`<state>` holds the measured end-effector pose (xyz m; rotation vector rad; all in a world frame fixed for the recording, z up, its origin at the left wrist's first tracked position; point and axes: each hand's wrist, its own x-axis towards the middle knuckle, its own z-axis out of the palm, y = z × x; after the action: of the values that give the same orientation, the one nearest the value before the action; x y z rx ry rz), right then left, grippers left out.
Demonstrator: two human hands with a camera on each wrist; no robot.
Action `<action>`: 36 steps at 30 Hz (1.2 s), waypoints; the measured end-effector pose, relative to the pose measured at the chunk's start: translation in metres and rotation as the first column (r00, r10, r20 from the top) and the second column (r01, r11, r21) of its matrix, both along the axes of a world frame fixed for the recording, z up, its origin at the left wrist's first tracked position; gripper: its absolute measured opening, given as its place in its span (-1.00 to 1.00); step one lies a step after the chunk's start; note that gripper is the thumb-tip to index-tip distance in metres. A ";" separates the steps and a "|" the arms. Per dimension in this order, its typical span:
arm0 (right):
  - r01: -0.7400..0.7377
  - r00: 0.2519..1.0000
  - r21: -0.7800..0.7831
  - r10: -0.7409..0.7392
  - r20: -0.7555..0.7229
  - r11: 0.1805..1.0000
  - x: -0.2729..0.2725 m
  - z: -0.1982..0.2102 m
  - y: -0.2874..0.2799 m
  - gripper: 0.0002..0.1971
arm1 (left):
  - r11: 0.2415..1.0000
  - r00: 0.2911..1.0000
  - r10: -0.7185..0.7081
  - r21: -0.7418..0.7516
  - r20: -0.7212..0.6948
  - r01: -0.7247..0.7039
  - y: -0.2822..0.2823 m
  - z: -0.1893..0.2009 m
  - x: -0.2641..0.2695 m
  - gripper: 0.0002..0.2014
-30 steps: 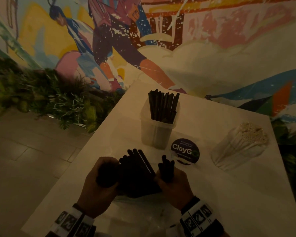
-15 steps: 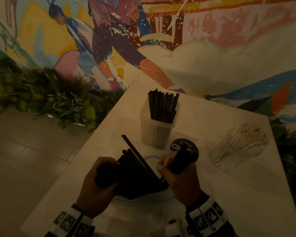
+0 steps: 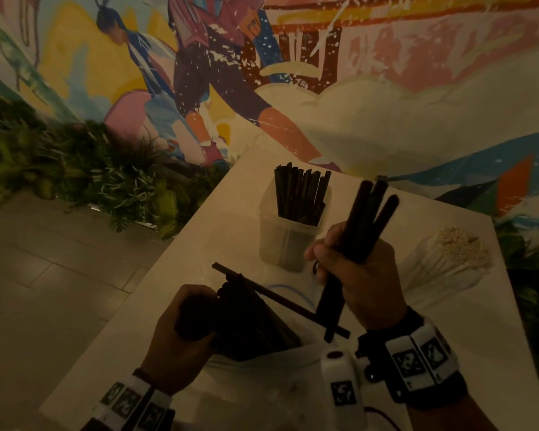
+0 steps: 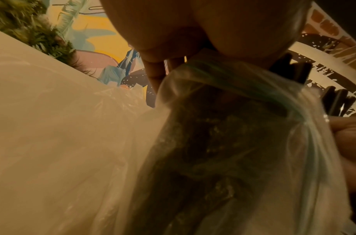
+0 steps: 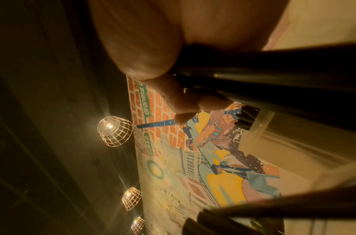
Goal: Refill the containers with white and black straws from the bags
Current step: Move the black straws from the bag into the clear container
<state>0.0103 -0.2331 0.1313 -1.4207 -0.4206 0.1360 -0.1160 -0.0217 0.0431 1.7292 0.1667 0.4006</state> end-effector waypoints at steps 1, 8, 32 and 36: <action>0.011 1.000 -0.015 -0.011 -0.008 1.000 -0.001 -0.003 0.001 -0.83 | 1.000 1.000 -0.001 -0.003 -0.002 0.001 -0.001 0.001 0.000 -0.62; 0.048 0.997 -0.147 -0.055 -0.046 0.988 -0.008 -0.027 0.003 -0.94 | 1.000 1.000 0.000 -0.022 0.011 0.001 0.000 -0.002 0.002 -0.64; 0.336 0.858 0.258 -0.407 0.312 0.906 0.047 0.082 0.018 -0.75 | 0.999 0.999 -0.010 -0.052 0.040 0.012 -0.007 0.009 0.003 -0.61; 0.378 0.832 0.368 -0.486 0.267 0.849 0.080 0.081 0.034 -0.80 | 0.999 1.000 0.010 -0.040 0.025 -0.009 -0.006 0.006 0.003 -0.58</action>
<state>0.0899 -0.1986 0.2125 -1.2003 -0.3753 -0.5500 -0.1129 -0.0280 0.0487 1.6844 0.1634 0.4230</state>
